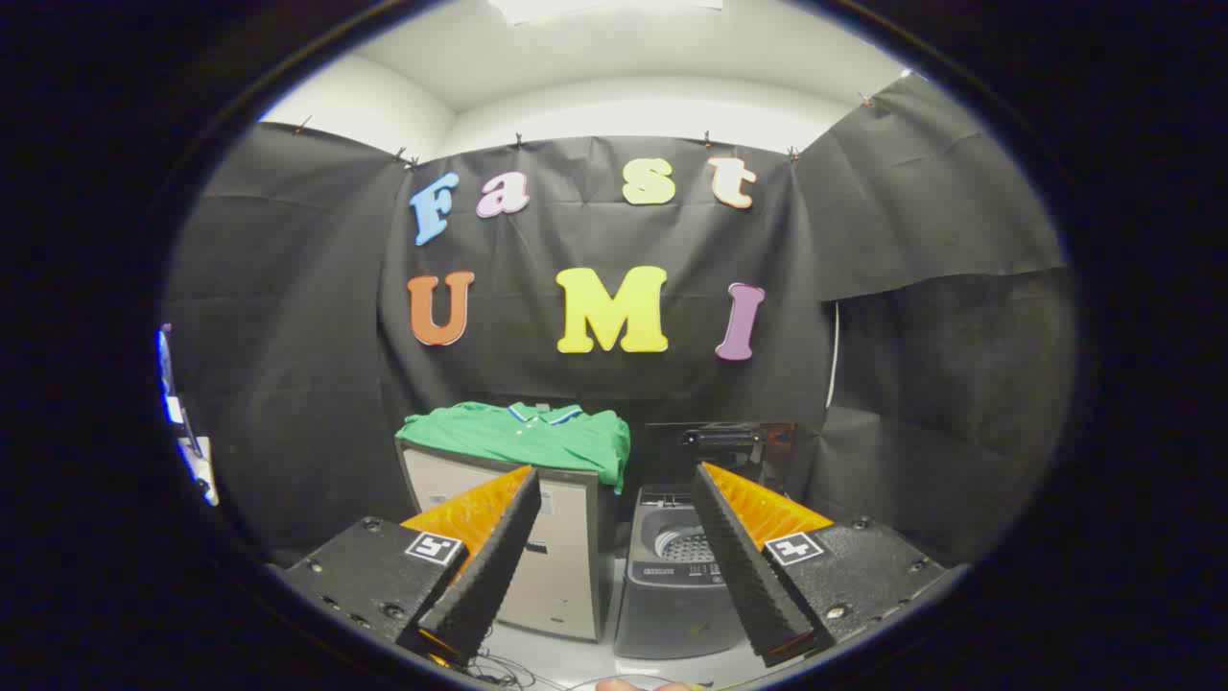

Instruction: Put the clothes into the washing machine and then close the washing machine lid.

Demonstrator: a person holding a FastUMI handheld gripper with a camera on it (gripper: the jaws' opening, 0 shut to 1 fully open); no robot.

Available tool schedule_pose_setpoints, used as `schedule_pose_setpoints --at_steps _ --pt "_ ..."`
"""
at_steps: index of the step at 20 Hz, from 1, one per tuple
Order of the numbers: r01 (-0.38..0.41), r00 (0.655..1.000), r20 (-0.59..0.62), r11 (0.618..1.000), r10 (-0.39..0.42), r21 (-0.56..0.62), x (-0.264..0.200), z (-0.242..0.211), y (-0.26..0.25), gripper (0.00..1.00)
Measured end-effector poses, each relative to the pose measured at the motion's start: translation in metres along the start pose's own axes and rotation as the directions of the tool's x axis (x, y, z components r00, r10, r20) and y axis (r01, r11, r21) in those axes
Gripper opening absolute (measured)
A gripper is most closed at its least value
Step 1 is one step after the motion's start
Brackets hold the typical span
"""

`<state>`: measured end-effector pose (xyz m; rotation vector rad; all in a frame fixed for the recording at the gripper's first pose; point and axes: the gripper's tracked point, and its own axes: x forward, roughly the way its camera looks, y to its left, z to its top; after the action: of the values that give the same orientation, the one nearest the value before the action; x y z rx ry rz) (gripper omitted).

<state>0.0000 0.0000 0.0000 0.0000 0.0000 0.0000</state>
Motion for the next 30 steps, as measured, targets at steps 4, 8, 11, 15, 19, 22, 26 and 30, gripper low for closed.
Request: schedule_pose_setpoints --at_steps 4,8,11,15,19,22,26,30 --pt "0.008 1.0 0.001 0.999 -0.008 0.045 0.009 0.002 -0.011 1.0" --pt "0.005 1.0 0.014 1.0 -0.006 0.017 0.013 0.007 -0.012 0.99" --pt "-0.001 1.0 0.015 1.0 0.001 0.017 0.019 0.01 -0.007 1.0" --pt "-0.003 1.0 0.024 1.0 0.003 0.01 0.023 0.021 0.008 1.0" --pt "-0.005 1.0 0.024 1.0 0.005 0.009 0.03 0.033 0.031 1.0" --pt "-0.007 1.0 0.011 1.0 0.007 0.03 0.04 0.046 0.054 1.0" --pt "-0.051 0.998 -0.04 0.996 0.054 0.075 0.067 0.064 0.097 1.0" --pt "-0.101 0.984 -0.138 0.991 0.112 0.089 0.11 0.073 0.139 1.0"
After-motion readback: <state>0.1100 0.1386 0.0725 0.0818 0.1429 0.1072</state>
